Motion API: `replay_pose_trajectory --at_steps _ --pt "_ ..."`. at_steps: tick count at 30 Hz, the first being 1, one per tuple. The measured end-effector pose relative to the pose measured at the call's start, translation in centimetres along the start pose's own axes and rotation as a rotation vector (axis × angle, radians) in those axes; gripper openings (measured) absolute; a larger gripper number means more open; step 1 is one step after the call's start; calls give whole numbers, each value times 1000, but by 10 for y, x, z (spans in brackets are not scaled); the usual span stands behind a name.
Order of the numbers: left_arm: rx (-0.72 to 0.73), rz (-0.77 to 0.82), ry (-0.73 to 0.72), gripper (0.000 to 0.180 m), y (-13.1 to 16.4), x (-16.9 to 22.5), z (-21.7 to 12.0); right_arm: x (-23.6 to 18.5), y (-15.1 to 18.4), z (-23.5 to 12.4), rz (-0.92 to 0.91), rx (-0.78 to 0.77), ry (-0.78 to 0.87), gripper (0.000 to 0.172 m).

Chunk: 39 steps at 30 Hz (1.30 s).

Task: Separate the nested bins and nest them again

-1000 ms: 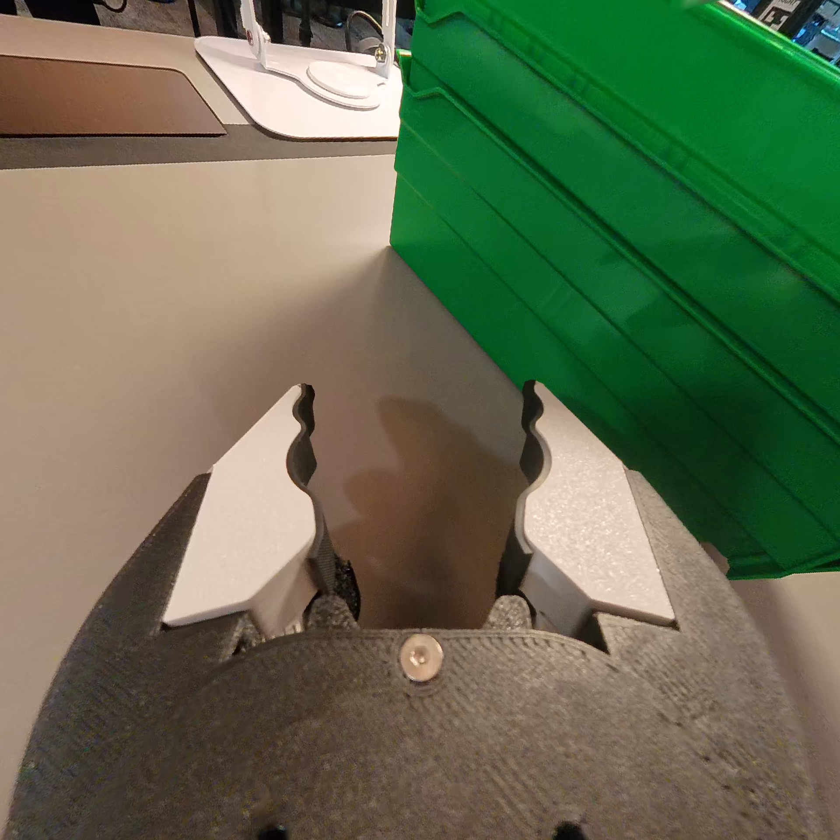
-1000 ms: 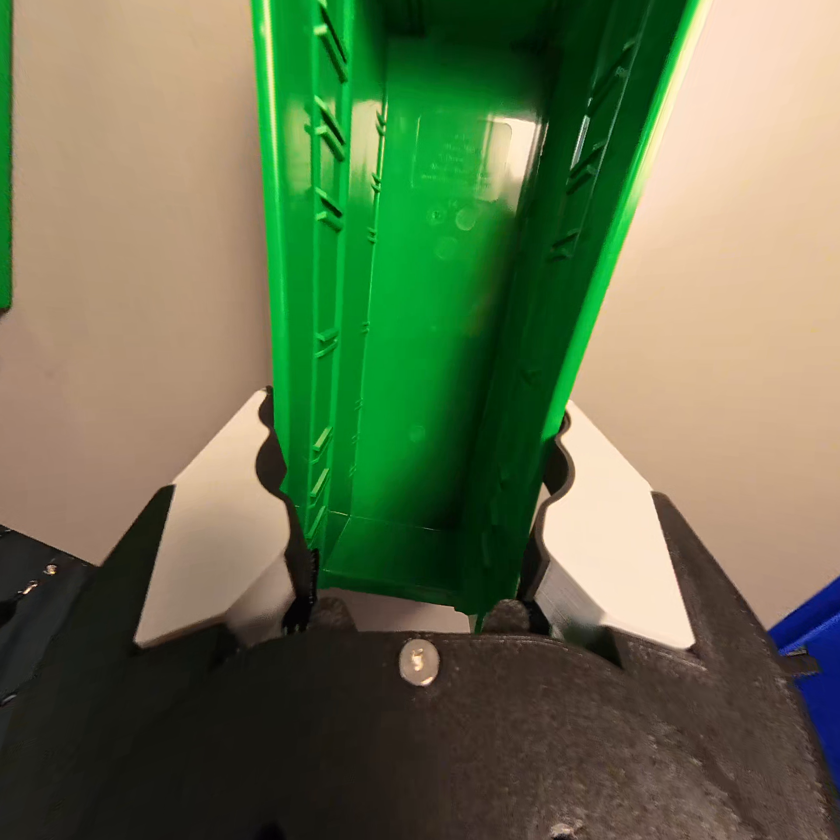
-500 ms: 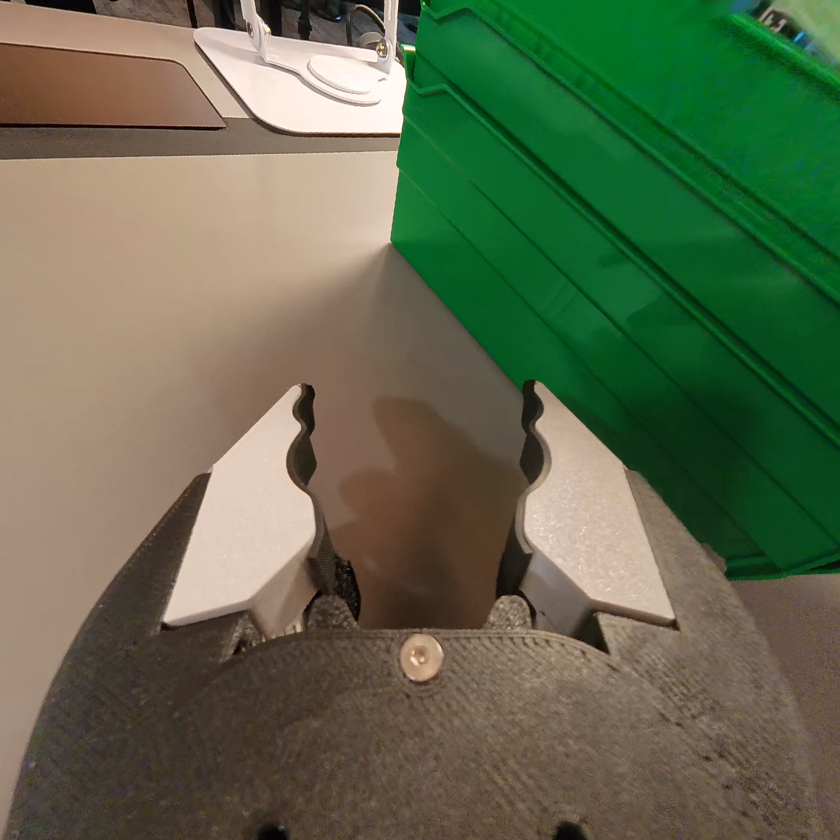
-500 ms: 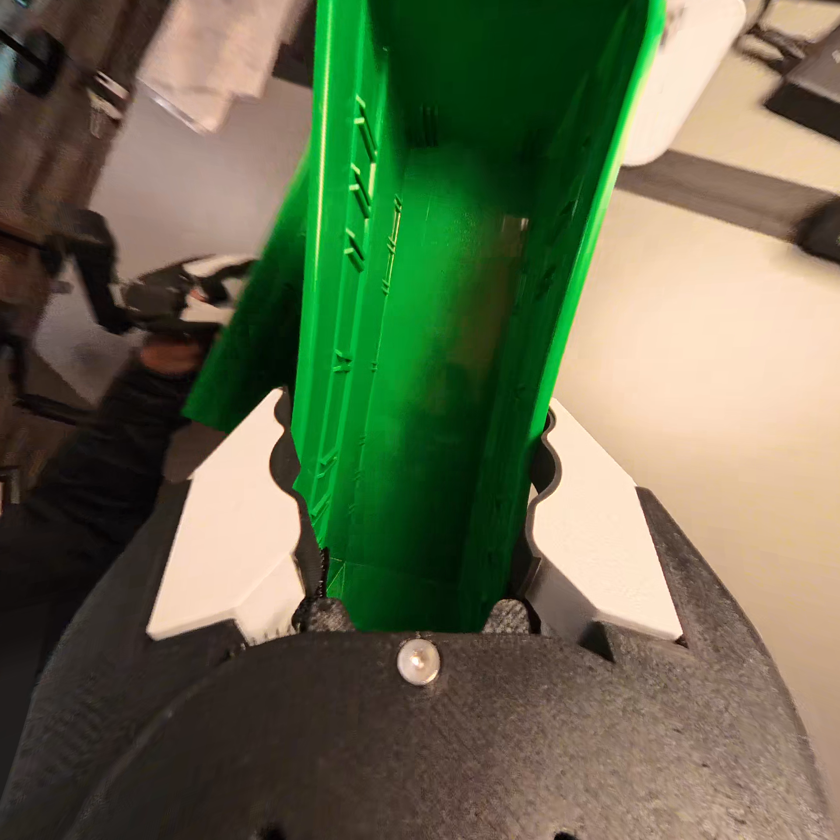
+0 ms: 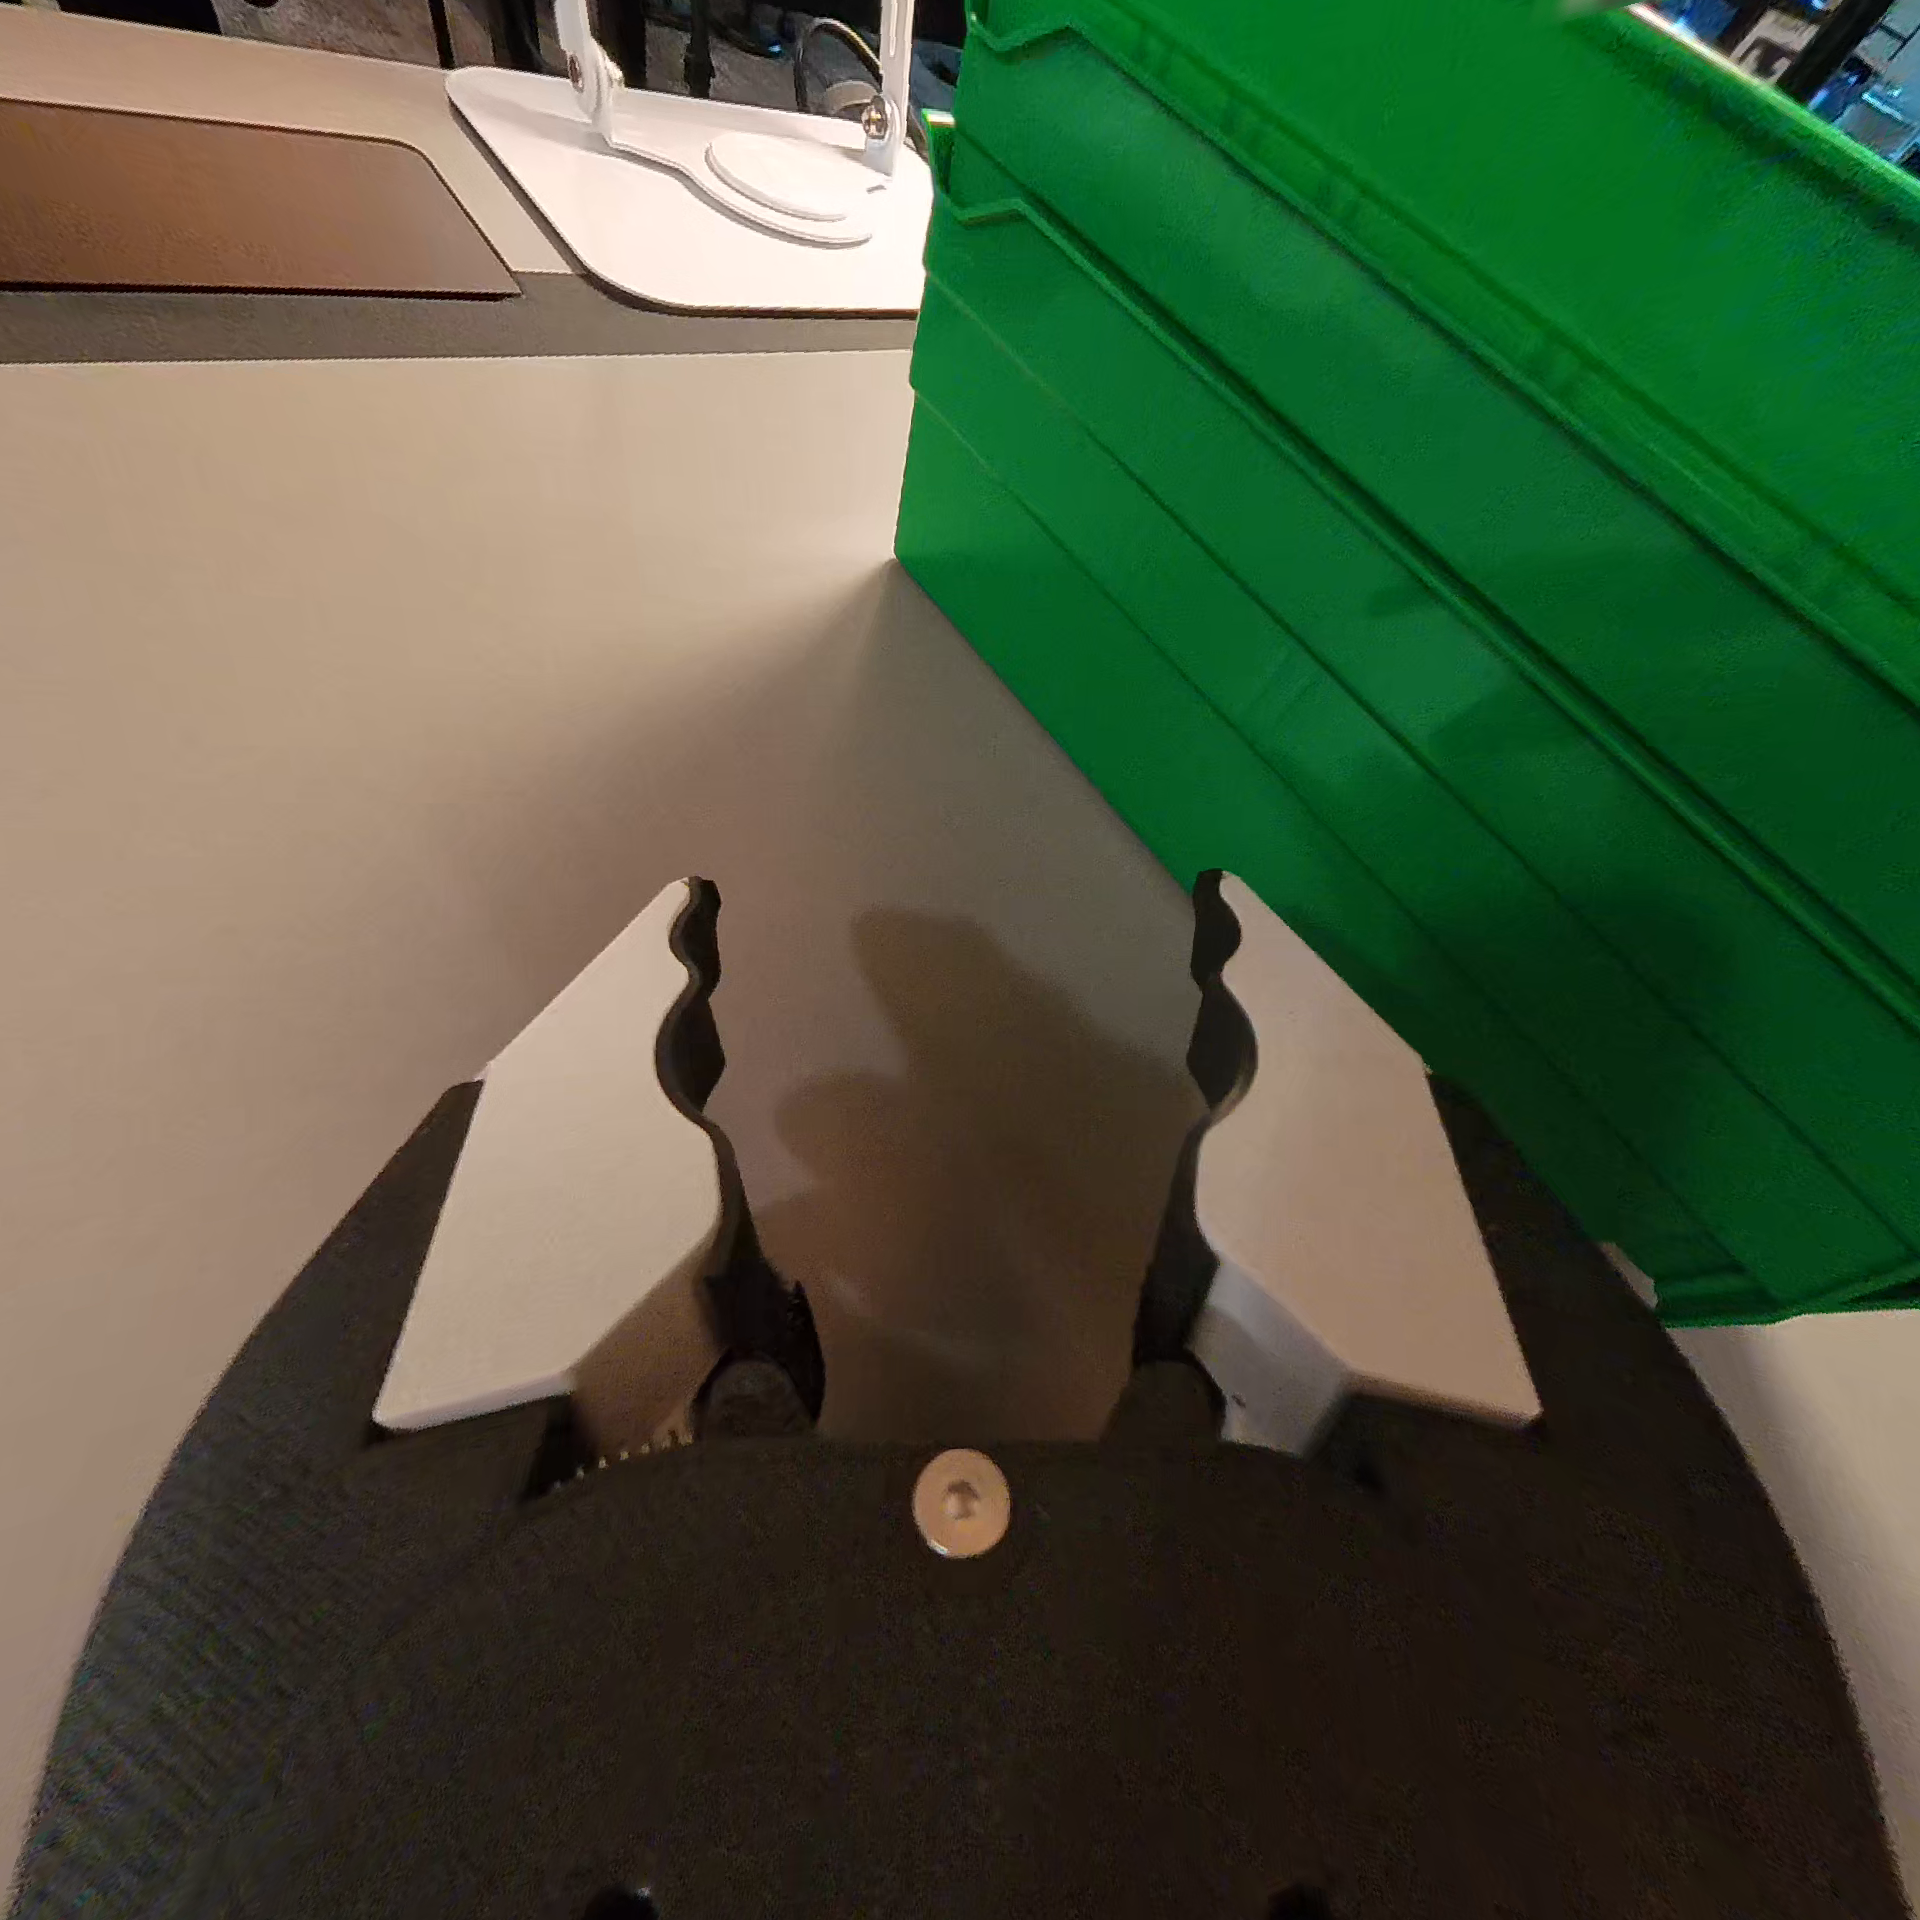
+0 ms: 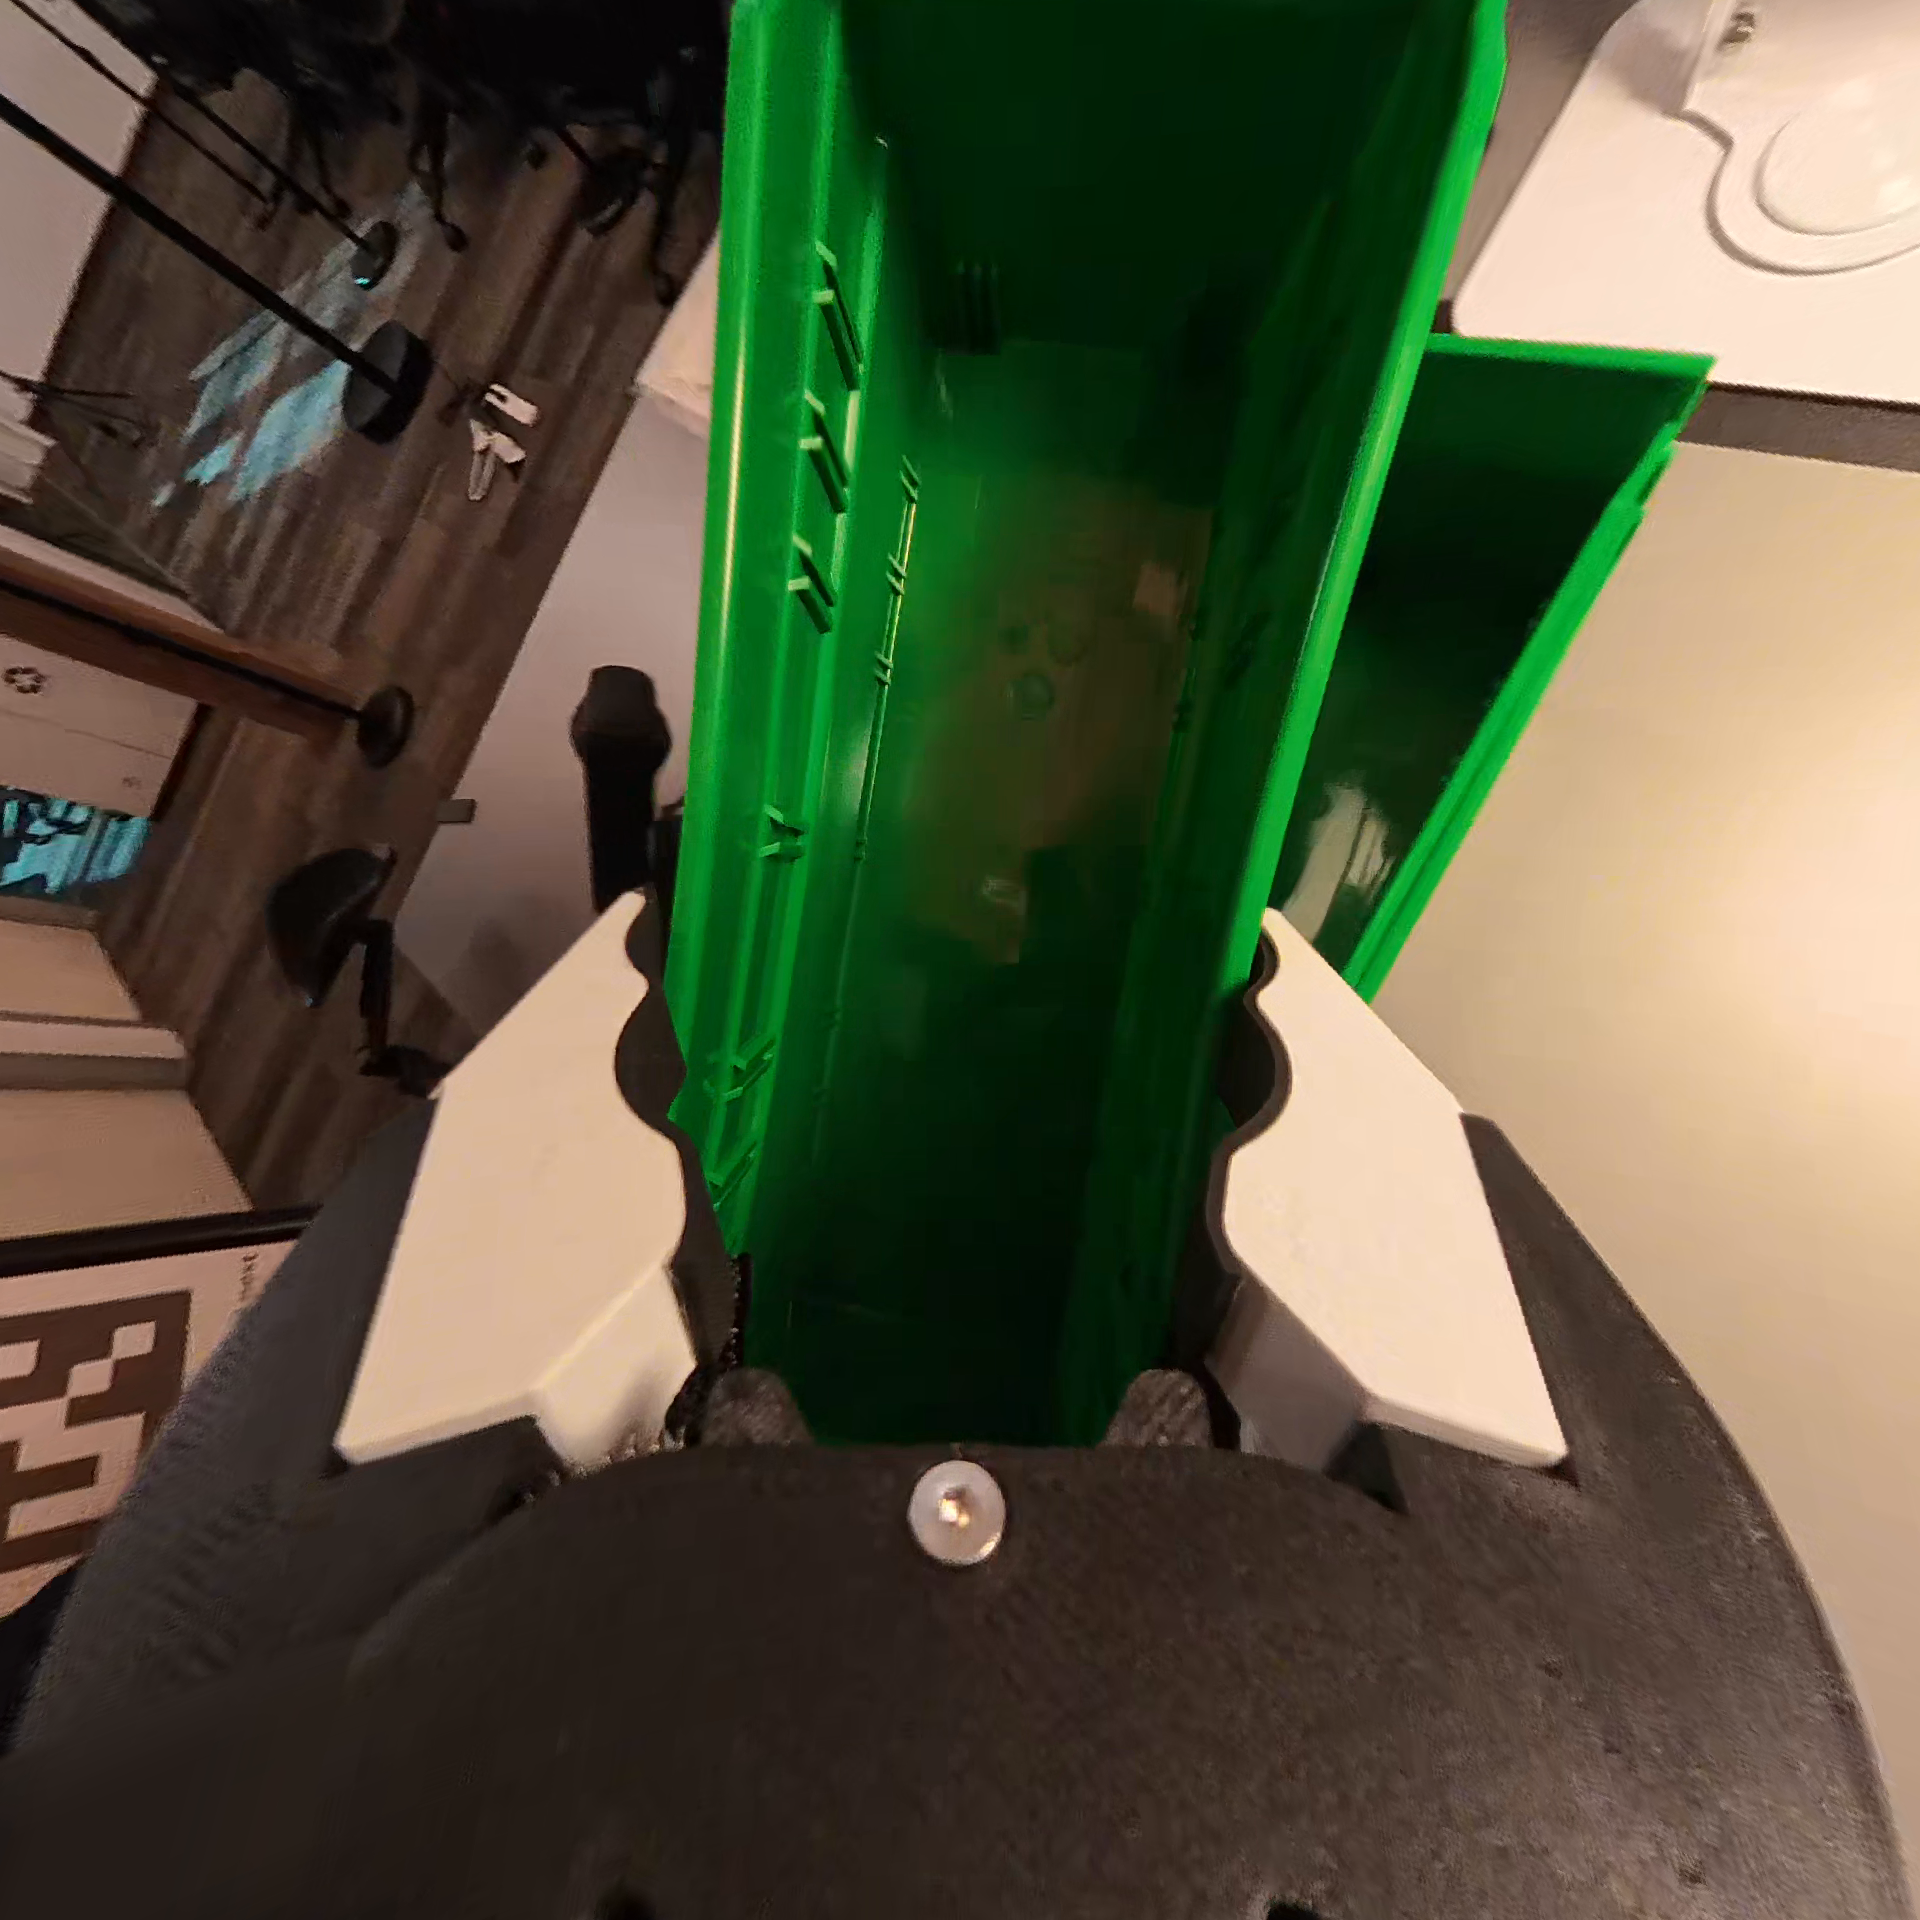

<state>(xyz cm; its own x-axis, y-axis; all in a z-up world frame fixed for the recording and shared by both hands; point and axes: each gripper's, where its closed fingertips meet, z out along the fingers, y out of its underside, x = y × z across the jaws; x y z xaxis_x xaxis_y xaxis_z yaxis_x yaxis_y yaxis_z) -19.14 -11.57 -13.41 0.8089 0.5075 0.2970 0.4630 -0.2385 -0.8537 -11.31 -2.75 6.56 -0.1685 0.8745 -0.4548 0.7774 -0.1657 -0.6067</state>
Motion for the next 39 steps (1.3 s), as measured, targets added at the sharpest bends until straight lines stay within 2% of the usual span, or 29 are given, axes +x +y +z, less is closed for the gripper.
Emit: replay_pose_trajectory --at_steps 4,12,17,23,24,27,33,36,39 --pt "4 -14 7 91 -1 -1 -1 22 -1 3 27 29 128 109" --pt "-2 8 1 91 0 1 0 39 -1 28 80 33 216 111" --pt "-7 9 2 90 1 1 1 53 1 32 41 5 312 114" --pt "-7 20 1 90 1 2 1 59 8 56 -7 -23 361 128" --pt "-7 18 2 90 1 2 1 56 6 57 -12 -13 349 124" --pt "-8 15 5 90 1 2 0 49 4 56 -16 -14 319 131" --pt "-18 35 8 91 3 5 1 20 15 23 -94 46 175 135" --pt "-17 36 12 92 3 5 0 1 35 -12 -130 151 35 129" --pt "-10 26 20 93 2 5 0 1 63 -53 -149 304 -74 127"
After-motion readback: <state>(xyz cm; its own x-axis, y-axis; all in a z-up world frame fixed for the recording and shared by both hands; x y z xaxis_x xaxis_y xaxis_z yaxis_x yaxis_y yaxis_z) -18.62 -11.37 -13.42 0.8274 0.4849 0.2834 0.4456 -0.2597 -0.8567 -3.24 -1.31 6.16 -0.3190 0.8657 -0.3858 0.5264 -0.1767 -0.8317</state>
